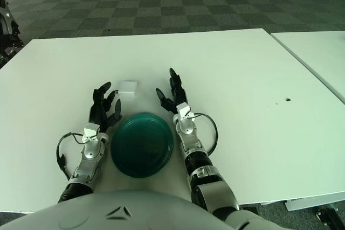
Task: Put the charger into the plate.
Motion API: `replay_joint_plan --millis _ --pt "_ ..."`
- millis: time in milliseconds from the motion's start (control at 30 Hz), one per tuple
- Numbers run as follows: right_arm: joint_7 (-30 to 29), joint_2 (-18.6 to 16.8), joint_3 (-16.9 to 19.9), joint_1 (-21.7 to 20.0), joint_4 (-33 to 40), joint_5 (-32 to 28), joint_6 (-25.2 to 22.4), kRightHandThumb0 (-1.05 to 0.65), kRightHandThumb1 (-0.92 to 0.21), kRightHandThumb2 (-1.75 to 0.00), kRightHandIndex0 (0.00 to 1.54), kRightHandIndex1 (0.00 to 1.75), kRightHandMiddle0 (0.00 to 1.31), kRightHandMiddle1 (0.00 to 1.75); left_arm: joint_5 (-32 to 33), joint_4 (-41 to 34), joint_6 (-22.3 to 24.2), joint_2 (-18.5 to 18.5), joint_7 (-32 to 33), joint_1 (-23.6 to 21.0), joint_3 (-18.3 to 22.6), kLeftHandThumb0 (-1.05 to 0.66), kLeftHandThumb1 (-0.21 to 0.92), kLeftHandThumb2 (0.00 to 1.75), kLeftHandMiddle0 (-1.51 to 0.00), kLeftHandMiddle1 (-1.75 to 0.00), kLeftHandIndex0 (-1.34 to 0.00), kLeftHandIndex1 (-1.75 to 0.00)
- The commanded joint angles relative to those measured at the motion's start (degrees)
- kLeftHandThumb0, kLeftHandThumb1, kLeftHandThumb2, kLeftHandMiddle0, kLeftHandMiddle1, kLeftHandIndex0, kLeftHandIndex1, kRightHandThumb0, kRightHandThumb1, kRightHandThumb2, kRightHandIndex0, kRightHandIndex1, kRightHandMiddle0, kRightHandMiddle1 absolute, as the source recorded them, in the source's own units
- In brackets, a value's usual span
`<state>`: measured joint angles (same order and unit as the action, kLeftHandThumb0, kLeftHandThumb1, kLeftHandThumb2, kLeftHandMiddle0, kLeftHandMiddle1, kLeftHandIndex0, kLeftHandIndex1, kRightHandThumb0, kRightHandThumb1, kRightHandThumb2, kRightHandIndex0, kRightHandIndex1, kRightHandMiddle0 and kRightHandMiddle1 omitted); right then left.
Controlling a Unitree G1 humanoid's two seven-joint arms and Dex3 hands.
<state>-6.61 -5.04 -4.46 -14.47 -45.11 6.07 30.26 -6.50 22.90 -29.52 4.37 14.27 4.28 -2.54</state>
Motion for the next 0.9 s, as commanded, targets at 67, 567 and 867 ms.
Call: replay_joint_plan --millis 67,567,867 --pt "-0.7 1.8 0.1 10.0 -8.1 1.1 -4.7 -0.78 -0.92 -0.4 0.14 0.02 0.0 0.2 -1.1 0.5 -1.8 -1.9 1.0 3.4 1.9 -0.72 0.92 0.79 -0.3 -0.57 0.0 -0.97" --pt "-2.0 0.7 -0.3 9.7 -7.4 0.9 -6.1 -0.76 -0.92 -0.44 0.16 0.02 0.0 0.2 -8.7 -22.9 -4.4 -4.3 3.0 6.2 5.7 -0.76 0.92 0.81 -0.15 -0.74 0.0 -1.02" --pt "-2.5 0.3 -0.2 7.7 -10.7 0.9 -5.6 -0.77 -0.92 -0.39 0.18 0.02 0.0 0.22 -25.2 -0.8 -4.0 -19.5 15.6 -15.2 8.7 -0.93 0.92 0.75 -0.12 -0.67 0.0 -0.86"
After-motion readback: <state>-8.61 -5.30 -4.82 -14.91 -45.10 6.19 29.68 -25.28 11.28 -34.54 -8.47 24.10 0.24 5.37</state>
